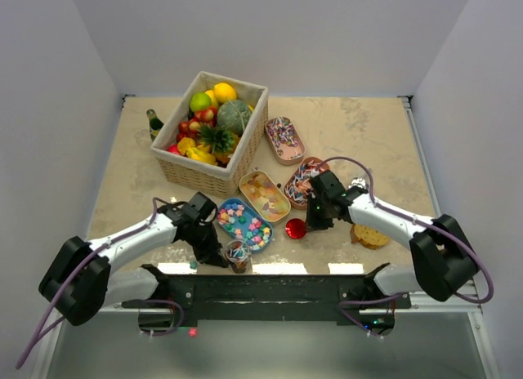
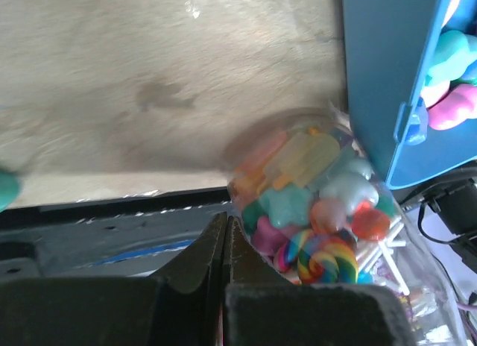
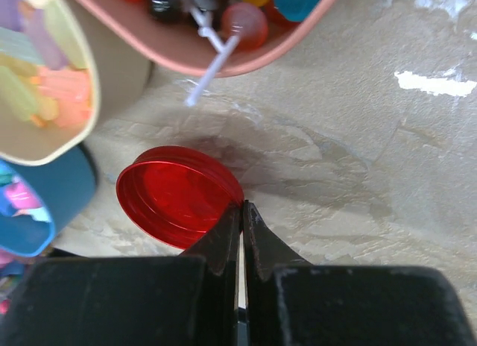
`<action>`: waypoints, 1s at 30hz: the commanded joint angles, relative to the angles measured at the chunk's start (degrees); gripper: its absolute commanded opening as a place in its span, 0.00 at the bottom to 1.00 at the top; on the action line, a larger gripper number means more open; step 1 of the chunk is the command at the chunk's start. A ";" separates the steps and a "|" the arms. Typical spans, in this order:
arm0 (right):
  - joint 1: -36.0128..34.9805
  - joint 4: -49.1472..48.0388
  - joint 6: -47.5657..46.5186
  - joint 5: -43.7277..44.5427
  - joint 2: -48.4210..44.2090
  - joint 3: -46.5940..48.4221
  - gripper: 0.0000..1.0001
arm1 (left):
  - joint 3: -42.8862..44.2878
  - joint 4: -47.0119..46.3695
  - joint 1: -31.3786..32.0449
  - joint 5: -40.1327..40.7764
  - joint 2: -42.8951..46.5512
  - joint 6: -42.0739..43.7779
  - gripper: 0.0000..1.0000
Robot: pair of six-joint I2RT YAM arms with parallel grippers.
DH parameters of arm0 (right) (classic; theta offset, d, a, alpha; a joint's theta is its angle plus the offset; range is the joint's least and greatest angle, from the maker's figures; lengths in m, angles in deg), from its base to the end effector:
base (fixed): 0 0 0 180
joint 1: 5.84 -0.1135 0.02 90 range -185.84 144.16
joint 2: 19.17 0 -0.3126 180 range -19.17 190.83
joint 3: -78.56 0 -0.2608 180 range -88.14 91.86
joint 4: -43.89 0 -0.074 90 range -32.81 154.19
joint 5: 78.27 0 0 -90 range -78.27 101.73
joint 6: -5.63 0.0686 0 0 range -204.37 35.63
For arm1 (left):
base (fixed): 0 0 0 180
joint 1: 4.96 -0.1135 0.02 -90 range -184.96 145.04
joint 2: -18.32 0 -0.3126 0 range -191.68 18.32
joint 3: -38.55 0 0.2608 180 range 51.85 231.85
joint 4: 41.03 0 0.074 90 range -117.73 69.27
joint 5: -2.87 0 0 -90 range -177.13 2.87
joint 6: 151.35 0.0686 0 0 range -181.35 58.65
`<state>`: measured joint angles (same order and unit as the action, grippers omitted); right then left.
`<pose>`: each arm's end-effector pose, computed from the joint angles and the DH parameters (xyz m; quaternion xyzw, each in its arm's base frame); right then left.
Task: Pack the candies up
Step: Pick up the bottle lid at the center of the board.
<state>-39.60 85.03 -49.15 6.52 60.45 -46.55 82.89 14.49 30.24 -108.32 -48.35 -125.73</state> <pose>0.2116 0.1490 0.1820 0.0029 0.9769 0.1549 0.1469 0.1217 -0.1162 0.1666 0.2274 -0.9508 0.1975 0.0725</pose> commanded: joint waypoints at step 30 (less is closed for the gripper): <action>1.85 11.54 4.68 5.74 -15.72 16.69 0.00 | 15.91 6.21 6.02 14.68 -13.34 5.76 0.00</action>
<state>-38.02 96.68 -45.26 12.26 45.89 -31.67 102.65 11.62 37.08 -102.98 -70.08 -121.64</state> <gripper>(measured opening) 0.011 0.013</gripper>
